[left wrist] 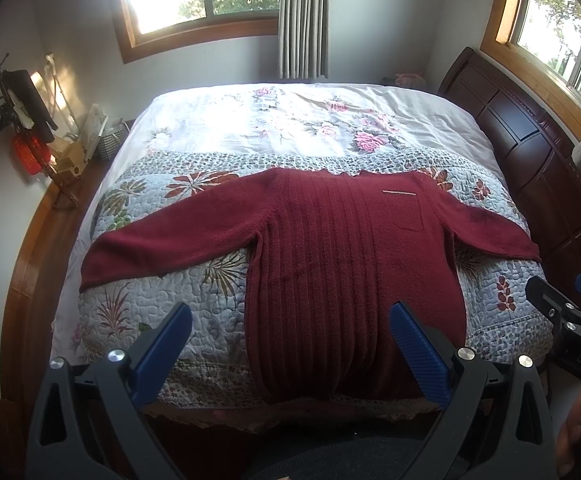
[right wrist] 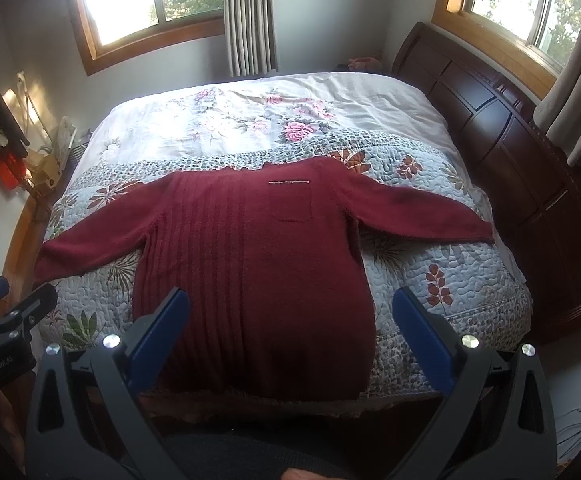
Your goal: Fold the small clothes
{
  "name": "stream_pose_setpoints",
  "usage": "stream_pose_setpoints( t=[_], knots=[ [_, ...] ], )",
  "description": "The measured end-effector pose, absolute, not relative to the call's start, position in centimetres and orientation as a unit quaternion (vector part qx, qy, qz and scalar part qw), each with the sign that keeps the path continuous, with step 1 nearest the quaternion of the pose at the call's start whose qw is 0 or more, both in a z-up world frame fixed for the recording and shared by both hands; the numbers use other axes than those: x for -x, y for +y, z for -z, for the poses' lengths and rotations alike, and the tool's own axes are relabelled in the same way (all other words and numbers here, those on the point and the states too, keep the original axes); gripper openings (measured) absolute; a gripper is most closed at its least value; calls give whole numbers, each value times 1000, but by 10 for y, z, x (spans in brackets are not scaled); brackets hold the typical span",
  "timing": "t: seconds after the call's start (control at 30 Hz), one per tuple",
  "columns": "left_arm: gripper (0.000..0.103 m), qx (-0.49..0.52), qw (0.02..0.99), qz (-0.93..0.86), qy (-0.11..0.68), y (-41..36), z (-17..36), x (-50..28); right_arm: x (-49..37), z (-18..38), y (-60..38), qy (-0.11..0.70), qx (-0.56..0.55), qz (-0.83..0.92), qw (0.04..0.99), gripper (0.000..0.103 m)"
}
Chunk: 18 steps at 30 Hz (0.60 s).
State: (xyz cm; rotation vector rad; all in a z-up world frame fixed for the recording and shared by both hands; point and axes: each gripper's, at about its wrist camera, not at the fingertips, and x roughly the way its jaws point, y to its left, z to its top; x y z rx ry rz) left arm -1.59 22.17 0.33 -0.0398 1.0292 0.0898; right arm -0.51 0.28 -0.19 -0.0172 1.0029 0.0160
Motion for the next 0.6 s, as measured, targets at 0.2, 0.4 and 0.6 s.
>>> stream_pose_setpoints(
  t=[0.2,0.4,0.6],
  knots=[
    [99,18,870,-44,491,220,-4,16,5,2,3,481,8,-8,876,100],
    [99,19,869,-44,492,223,-2,17,5,2,2,482,7,-8,876,100],
    [99,19,870,-45,491,222,-3,17,5,2,3,481,7,-8,876,100]
  ],
)
